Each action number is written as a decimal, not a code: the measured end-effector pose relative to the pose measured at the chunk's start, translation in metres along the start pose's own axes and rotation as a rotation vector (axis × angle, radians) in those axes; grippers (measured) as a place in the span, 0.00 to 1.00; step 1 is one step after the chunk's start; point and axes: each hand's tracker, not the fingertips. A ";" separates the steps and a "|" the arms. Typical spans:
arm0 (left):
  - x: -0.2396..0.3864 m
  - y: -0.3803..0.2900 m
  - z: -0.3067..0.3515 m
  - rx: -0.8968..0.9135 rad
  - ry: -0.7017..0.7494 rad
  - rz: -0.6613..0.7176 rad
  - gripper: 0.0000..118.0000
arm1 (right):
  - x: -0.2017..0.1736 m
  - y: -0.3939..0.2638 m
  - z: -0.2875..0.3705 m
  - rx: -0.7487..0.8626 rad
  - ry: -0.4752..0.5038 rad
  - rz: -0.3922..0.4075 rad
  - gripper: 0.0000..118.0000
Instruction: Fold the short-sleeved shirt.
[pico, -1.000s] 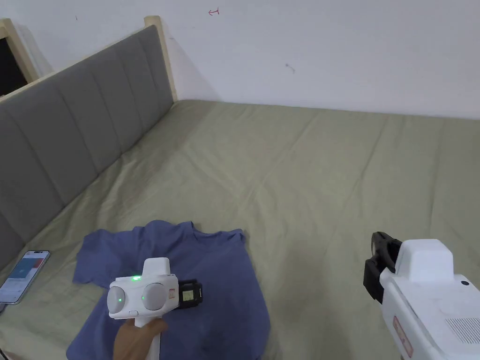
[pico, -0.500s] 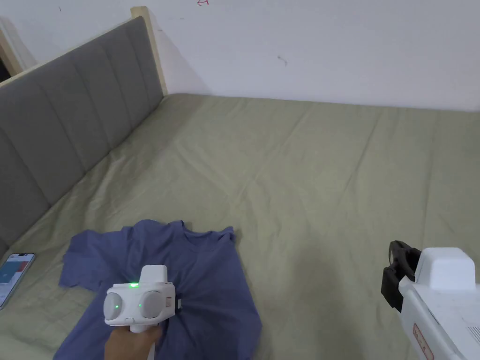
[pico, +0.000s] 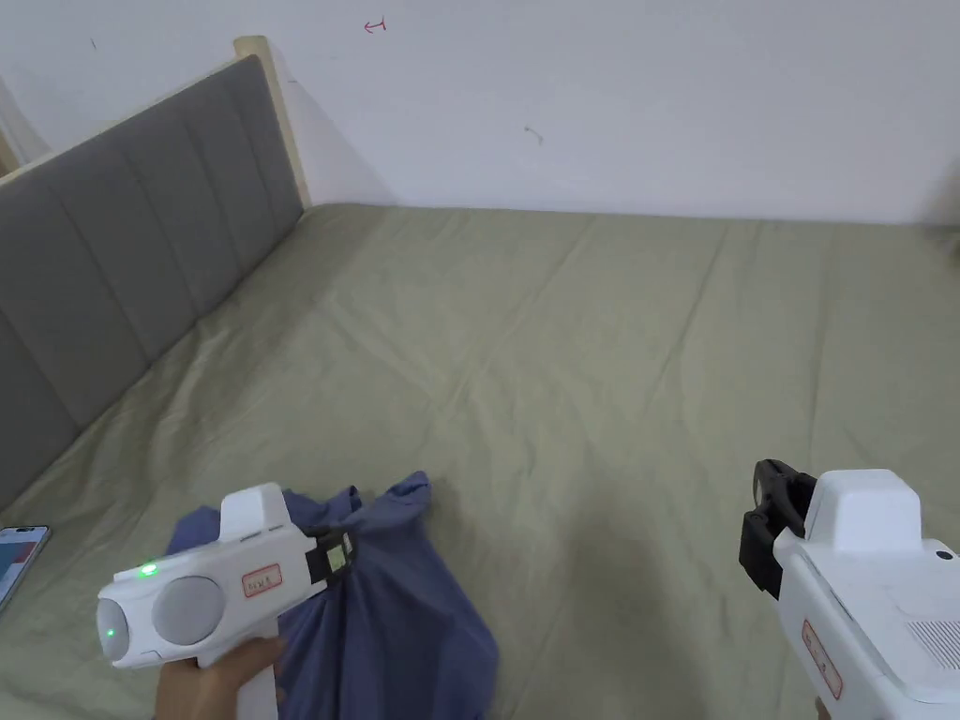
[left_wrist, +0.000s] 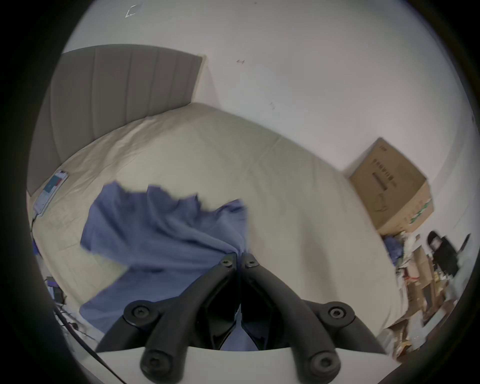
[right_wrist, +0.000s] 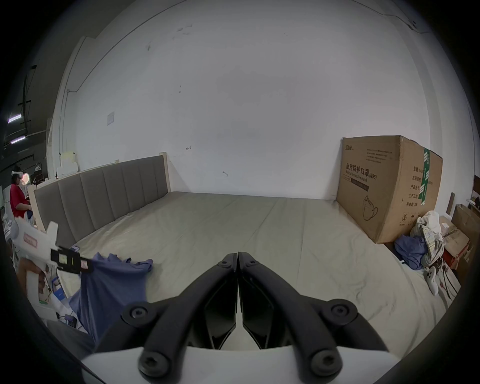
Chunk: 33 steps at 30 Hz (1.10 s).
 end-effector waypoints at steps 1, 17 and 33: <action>0.011 0.008 0.005 0.018 -0.038 0.000 0.00 | 0.002 0.000 0.003 0.004 -0.003 -0.002 0.00; 0.243 0.090 0.009 0.103 -0.384 -0.325 0.00 | 0.075 0.015 0.067 0.104 -0.164 -0.035 0.00; 0.359 0.005 -0.060 -0.142 -0.596 -0.521 0.00 | 0.150 0.003 0.115 0.101 -0.356 -0.051 0.00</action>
